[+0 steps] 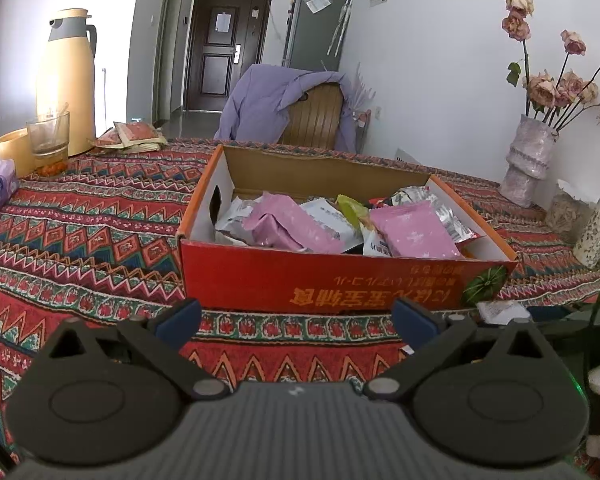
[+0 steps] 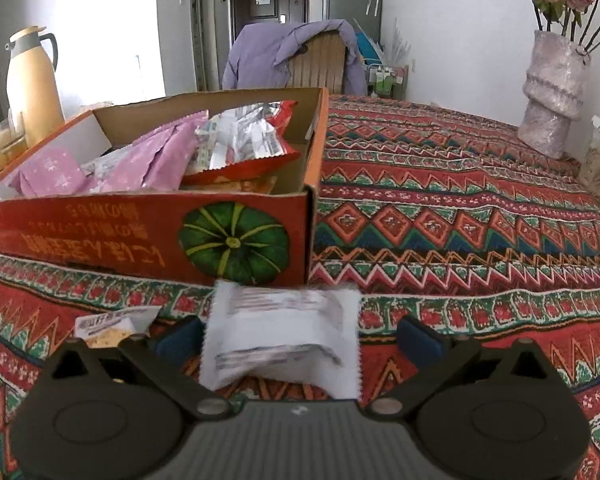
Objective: Organize snacks
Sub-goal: 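Grasp the white printed packet with the right gripper and lift it, then grasp the pumpkin-seed cracker packet with the left gripper while the right gripper holds the white packet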
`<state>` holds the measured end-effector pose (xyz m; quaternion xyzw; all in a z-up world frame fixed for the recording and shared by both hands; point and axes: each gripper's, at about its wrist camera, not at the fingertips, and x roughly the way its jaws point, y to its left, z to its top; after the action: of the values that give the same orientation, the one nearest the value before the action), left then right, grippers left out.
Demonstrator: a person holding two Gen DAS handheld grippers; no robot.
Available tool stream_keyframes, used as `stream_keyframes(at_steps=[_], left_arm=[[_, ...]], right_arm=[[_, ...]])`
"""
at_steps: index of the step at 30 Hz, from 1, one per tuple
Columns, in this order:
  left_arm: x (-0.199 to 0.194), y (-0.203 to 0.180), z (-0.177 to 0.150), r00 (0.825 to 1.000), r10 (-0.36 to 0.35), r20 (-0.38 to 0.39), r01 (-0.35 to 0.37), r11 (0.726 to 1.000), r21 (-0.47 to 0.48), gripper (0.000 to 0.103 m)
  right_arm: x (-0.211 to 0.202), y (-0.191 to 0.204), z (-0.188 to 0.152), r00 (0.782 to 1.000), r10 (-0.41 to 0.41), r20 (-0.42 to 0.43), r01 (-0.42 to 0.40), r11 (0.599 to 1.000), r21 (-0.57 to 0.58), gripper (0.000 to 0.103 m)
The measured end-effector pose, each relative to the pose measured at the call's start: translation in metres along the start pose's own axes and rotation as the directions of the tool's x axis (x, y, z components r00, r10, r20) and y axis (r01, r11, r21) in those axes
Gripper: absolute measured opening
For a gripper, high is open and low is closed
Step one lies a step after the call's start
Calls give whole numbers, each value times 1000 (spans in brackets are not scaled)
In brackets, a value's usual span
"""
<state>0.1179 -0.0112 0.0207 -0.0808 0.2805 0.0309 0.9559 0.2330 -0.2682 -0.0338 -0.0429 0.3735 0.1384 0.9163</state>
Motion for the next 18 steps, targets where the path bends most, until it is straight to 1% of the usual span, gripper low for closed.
stream_keyframes(at_steps=[3, 4, 6, 7, 8, 10, 12, 14, 18], left_arm=[[1, -1, -1, 1000, 2, -7, -2, 1000, 0, 103], [1, 0, -1, 1000, 3, -7, -3, 1000, -2, 103], [0, 2, -1, 1000, 2, -6, -2, 1000, -14, 103], [-1, 3, -2, 1000, -1, -5, 0, 1000, -21, 103], [-2, 4, -2, 1000, -2, -5, 2, 1000, -25, 103], [-2, 5, -2, 1000, 7, -7, -7, 1000, -23, 103], [-1, 4, -2, 1000, 15, -11, -15, 1000, -21, 103], [1, 2, -2, 1000, 18, -15, -18, 1000, -21, 103], [8, -5, -3, 999, 13, -32, -14, 1000, -21, 103]], right_arm=[[-2, -1, -3, 1000, 6, 11, -6, 1000, 0, 101], [-3, -1, -3, 1000, 8, 15, -8, 1000, -1, 97], [-7, -1, -4, 1000, 9, 24, -9, 1000, -2, 87], [-9, -1, -4, 1000, 6, 28, -7, 1000, 2, 76], [-10, -1, -5, 999, 7, 32, -7, 1000, 4, 67], [-14, -2, -8, 999, 12, 42, -12, 1000, 5, 58], [-19, -3, -11, 998, 20, 58, -21, 1000, 8, 55], [-22, -5, -14, 997, 28, 75, -30, 999, 17, 49], [-29, -7, -17, 993, 35, 110, -37, 999, 16, 47]])
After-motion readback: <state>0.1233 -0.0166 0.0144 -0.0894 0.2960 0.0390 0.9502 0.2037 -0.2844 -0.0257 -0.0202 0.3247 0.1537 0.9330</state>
